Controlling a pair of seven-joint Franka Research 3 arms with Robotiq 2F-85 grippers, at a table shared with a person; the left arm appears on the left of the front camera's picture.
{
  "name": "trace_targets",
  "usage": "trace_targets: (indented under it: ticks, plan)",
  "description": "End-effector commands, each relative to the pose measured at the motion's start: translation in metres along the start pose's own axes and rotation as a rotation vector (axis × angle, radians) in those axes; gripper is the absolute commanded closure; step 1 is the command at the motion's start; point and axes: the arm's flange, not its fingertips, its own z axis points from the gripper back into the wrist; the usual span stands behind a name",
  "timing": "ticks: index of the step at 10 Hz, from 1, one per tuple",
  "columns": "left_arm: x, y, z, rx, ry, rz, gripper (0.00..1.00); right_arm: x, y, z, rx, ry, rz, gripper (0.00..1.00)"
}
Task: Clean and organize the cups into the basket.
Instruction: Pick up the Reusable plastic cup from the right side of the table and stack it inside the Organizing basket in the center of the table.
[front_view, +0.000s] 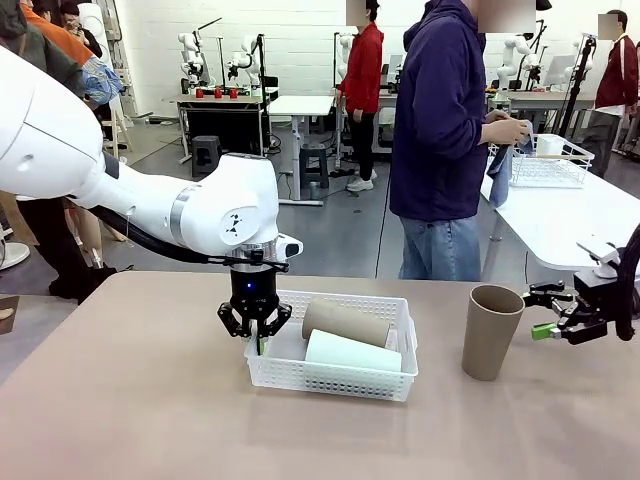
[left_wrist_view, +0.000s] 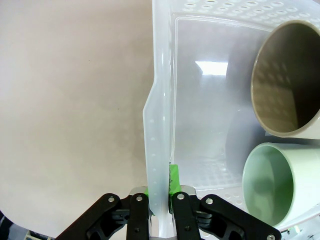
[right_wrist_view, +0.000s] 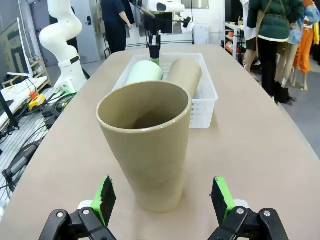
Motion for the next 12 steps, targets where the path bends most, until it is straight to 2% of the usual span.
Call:
trace_targets:
  ticks: [1, 2, 8, 12]
  plan:
    - [0.0, 0.001, 0.002, -0.001, -0.005, 0.0, 1.0, 0.001, -0.003, -0.009, -0.023, -0.001, -0.033, 0.0]
    - [0.0, 0.001, 0.002, -0.001, -0.005, 0.0, 1.0, 0.0, 0.0, 0.0, 0.0, 0.0, 0.0, 0.0]
    - [0.0, 0.001, 0.002, -0.001, -0.005, 0.0, 1.0, 0.0, 0.0, 0.0, 0.0, 0.0, 0.0, 0.0]
    - [0.0, 0.001, 0.002, -0.001, -0.005, 0.0, 1.0, -0.009, 0.007, -0.016, -0.028, 0.001, 0.032, 0.0]
